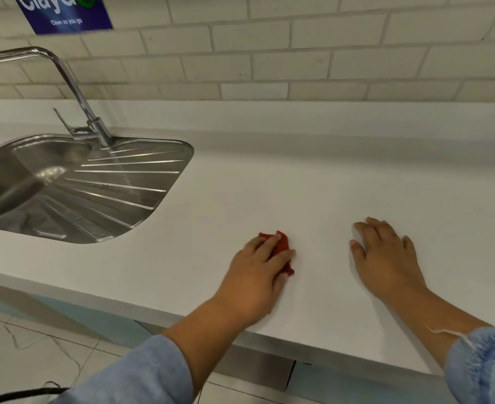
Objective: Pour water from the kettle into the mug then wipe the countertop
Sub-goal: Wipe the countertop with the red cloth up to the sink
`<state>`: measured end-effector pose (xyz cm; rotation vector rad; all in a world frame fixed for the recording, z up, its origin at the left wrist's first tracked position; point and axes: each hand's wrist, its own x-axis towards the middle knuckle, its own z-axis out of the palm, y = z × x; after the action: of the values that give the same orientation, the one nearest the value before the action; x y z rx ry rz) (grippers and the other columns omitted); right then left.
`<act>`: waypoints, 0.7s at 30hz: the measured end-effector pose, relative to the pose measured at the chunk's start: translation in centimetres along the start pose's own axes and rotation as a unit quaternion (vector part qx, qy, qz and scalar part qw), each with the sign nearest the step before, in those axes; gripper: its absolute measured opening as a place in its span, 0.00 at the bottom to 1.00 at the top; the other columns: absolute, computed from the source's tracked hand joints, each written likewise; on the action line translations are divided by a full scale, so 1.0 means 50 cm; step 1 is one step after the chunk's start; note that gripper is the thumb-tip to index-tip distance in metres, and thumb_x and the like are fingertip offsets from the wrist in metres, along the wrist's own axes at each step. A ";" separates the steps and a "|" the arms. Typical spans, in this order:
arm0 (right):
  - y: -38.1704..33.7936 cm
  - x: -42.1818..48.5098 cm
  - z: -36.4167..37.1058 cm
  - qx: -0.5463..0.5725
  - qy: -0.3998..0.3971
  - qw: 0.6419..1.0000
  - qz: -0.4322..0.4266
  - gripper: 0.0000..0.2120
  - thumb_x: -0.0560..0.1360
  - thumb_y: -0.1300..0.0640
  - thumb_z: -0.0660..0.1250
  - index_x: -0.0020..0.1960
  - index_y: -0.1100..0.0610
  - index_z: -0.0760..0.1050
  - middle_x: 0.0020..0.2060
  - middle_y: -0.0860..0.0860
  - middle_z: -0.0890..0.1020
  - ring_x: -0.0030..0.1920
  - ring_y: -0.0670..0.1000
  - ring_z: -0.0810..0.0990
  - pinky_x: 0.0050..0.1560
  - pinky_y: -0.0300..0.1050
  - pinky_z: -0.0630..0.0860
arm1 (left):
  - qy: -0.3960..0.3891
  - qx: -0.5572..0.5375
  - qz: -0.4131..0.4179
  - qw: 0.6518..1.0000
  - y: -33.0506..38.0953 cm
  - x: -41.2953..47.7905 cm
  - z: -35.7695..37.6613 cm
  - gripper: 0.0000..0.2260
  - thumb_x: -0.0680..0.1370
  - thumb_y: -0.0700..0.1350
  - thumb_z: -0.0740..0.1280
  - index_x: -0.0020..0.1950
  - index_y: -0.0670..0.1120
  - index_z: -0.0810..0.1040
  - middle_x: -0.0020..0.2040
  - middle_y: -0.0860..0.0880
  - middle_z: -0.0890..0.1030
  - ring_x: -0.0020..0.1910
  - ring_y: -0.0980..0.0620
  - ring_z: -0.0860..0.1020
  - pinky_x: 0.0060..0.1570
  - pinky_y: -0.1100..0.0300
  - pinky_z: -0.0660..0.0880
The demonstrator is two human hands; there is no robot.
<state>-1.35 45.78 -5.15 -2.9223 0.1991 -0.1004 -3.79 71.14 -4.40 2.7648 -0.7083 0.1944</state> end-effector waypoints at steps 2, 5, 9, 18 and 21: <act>-0.001 0.000 -0.001 -0.002 -0.001 1.000 0.001 0.22 0.80 0.48 0.49 0.72 0.49 0.60 0.74 0.49 0.60 0.75 0.51 0.56 0.74 0.57 0.52 | -0.006 0.006 0.004 1.000 -0.008 0.000 0.013 0.21 0.79 0.59 0.53 0.72 0.57 0.63 0.76 0.50 0.60 0.75 0.46 0.55 0.72 0.51 0.58; 0.000 0.002 0.000 -0.006 -0.002 1.000 0.000 0.22 0.79 0.48 0.49 0.72 0.49 0.60 0.74 0.49 0.60 0.75 0.51 0.56 0.73 0.57 0.53 | 0.010 0.015 -0.028 0.999 -0.071 0.013 0.003 0.22 0.78 0.58 0.55 0.71 0.56 0.65 0.75 0.49 0.62 0.74 0.45 0.59 0.72 0.52 0.58; -0.001 0.002 0.001 -0.004 -0.001 1.000 0.002 0.22 0.79 0.48 0.49 0.72 0.49 0.61 0.74 0.49 0.60 0.75 0.51 0.56 0.73 0.57 0.53 | 0.061 0.030 -0.123 0.990 -0.181 0.023 -0.024 0.17 0.77 0.48 0.64 0.65 0.50 0.75 0.70 0.44 0.70 0.62 0.36 0.70 0.65 0.48 0.67; -0.005 0.000 -0.001 -0.004 -0.002 1.000 0.007 0.21 0.79 0.48 0.49 0.72 0.48 0.61 0.74 0.48 0.60 0.74 0.50 0.57 0.73 0.56 0.53 | 0.091 -0.045 -0.093 0.990 -0.120 0.084 -0.019 0.16 0.77 0.43 0.63 0.65 0.44 0.74 0.69 0.43 0.71 0.60 0.37 0.68 0.63 0.53 0.65; -0.006 0.002 -0.002 -0.005 0.002 1.000 0.007 0.21 0.79 0.48 0.50 0.71 0.48 0.61 0.74 0.48 0.61 0.74 0.50 0.58 0.73 0.56 0.54 | 0.032 -0.019 -0.021 0.999 -0.055 0.103 0.019 0.21 0.78 0.54 0.60 0.70 0.51 0.69 0.73 0.46 0.66 0.66 0.39 0.65 0.64 0.49 0.65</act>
<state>-1.24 46.04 -4.99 -2.9312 0.2224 -0.1019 2.10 70.83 -4.95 2.7214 -0.6319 0.2575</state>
